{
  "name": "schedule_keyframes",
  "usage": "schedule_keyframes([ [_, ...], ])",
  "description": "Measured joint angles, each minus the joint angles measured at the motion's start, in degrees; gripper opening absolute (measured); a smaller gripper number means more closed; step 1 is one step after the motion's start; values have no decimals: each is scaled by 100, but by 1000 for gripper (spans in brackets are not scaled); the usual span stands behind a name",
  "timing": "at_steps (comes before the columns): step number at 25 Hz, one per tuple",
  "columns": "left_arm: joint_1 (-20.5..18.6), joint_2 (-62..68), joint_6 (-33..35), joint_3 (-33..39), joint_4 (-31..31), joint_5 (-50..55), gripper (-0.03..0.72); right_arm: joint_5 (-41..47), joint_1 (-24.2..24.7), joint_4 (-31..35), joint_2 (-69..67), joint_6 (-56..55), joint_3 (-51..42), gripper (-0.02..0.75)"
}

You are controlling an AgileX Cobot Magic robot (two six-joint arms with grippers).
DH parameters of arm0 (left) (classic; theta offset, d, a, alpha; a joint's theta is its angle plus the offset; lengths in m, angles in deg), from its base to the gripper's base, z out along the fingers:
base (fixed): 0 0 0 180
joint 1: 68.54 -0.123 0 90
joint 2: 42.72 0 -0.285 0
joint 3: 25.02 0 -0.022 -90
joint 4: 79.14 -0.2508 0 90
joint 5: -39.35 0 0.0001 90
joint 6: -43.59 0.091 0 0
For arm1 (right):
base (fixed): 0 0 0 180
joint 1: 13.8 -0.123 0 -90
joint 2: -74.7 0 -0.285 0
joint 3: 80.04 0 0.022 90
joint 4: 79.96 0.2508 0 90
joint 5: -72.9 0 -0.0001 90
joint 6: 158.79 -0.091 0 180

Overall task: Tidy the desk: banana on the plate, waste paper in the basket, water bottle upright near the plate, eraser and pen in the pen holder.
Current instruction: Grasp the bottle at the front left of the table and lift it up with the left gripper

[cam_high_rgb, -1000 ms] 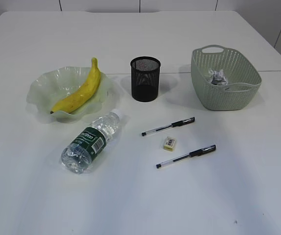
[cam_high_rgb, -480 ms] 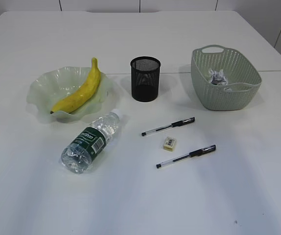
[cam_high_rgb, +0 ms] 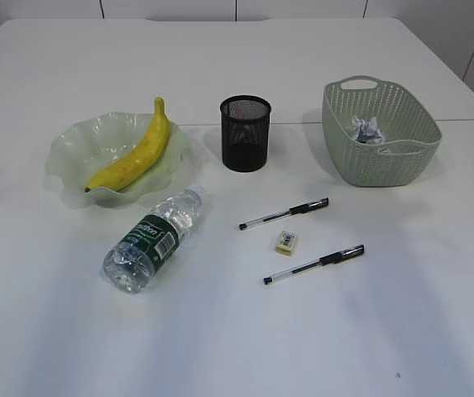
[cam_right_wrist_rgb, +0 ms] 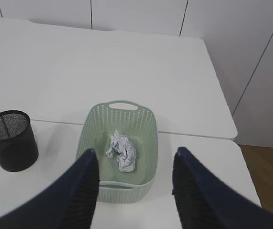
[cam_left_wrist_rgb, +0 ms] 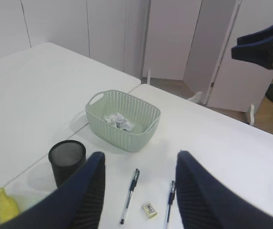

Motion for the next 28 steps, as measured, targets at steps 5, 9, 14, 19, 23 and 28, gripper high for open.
schedule_keyframes([
  [5,107,267,0,0,-511,-457,341,-142,0,0,0,-39,-157,378],
  [9,389,545,0,0,-838,-597,341,-152,0,0,0,-49,-171,378],
  [14,810,1059,-305,0,-1188,-635,341,-165,0,0,0,-53,-171,378],
  [19,976,1636,-1087,0,-1648,-592,347,-174,0,0,0,-53,-171,378],
  [23,976,2085,-1659,0,-1845,-356,362,-174,0,0,0,-63,-171,378],
  [28,993,2517,-2117,0,-2296,12,401,-174,0,0,0,-63,-171,378],
])
